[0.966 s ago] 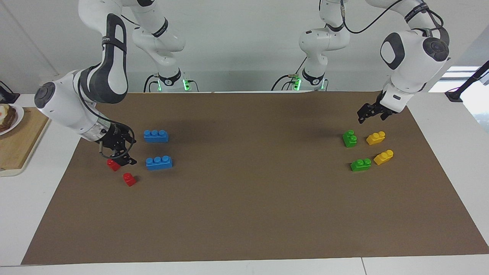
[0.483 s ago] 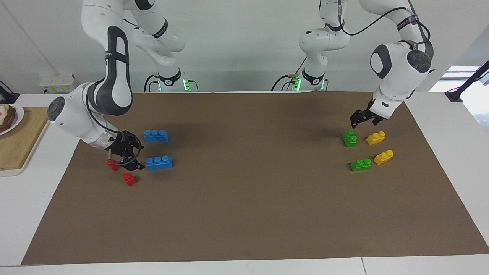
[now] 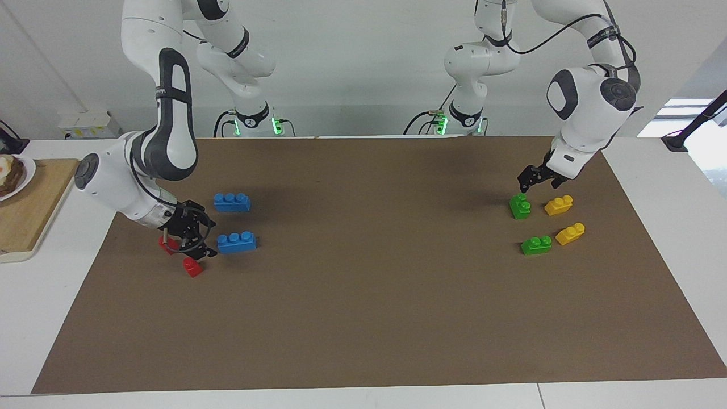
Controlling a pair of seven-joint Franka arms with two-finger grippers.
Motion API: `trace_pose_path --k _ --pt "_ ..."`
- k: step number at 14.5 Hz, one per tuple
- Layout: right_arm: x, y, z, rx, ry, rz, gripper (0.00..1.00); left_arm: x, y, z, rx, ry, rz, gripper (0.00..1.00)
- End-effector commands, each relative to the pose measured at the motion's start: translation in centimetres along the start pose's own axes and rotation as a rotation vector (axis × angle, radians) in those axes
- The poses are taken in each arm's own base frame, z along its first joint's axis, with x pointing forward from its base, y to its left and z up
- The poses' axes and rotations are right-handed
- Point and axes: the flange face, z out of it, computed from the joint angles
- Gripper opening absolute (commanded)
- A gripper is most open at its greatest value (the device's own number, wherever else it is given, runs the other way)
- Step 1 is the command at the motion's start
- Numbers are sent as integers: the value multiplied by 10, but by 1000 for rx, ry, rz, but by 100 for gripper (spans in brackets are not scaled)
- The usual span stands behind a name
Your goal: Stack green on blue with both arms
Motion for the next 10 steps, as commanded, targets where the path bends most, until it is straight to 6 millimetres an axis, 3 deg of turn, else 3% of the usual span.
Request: trace_pose_path --k 1,6,10 --pt "5 -1 12 18 -12 -27 100 -3 -4 23 3 30 -4 100" --pt "5 5 29 30 -9 -28 100 6 1 48 2 24 9 100" --pt "3 6 34 40 -19 -19 100 1 0 68 1 22 10 100"
